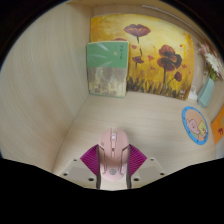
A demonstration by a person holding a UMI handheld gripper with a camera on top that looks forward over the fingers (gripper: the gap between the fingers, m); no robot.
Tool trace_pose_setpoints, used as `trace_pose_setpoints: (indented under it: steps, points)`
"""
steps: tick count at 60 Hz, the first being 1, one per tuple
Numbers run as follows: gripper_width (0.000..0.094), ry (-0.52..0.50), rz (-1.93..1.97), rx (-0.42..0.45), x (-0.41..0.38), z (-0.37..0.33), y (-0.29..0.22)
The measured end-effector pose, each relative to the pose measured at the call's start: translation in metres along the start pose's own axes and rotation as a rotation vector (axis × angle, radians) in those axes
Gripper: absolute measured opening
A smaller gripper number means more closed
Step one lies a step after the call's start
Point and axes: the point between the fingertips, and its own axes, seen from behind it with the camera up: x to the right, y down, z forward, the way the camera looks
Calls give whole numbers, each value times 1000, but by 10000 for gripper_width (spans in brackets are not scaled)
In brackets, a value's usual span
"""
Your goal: Arrange mouse
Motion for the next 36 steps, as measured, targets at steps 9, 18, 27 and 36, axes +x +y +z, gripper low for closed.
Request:
trace_pose_setpoints:
  steps: [9, 18, 27, 36]
  points:
    - [345, 68, -52, 236, 81, -102, -137]
    - [343, 205, -41, 414, 210, -159, -232]
    - [341, 288, 5, 385, 329, -136, -227]
    - [341, 271, 59, 218, 391, -49, -149]
